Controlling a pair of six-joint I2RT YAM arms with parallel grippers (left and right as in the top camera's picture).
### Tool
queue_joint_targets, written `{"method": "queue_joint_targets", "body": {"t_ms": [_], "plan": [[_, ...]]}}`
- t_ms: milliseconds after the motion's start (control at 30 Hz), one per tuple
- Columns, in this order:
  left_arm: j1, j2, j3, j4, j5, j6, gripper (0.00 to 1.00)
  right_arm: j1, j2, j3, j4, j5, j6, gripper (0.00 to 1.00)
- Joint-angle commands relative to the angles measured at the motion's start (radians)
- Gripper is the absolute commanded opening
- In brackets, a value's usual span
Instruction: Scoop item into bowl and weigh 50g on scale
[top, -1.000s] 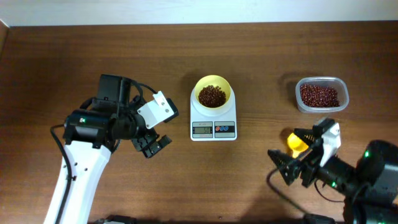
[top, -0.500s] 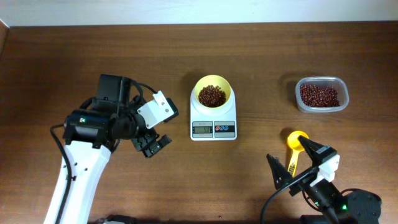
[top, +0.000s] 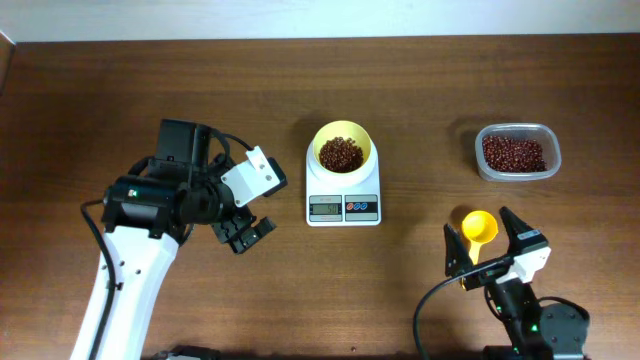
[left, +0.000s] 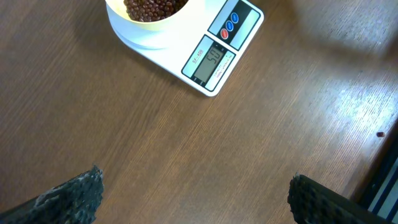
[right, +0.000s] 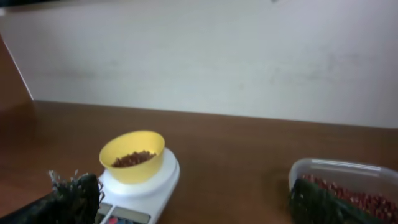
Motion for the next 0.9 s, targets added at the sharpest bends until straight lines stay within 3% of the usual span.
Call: {"method": "queue_joint_targets", "body": {"t_ms": [0,133,300,733,867], "plan": [[0.001,-0.01,0.018,0.001,0.004,0.016,0.99,0.005,-0.011,-0.074,0.084,0.016,-0.028,0.99],[0.001,-0.01,0.018,0.001,0.004,0.016,0.99,0.005,-0.011,-0.142,0.193,0.016,-0.072,0.99],[0.001,-0.01,0.018,0.001,0.004,0.016,0.99,0.005,-0.011,-0.142,0.209,0.016,-0.11,0.99],[0.001,-0.01,0.018,0.001,0.004,0.016,0.99,0.011,-0.011,-0.142,0.062,0.055,-0.137,0.99],[0.001,-0.01,0.018,0.001,0.004,0.016,0.99,0.011,-0.011,-0.142,0.055,0.085,-0.262,0.99]]}}
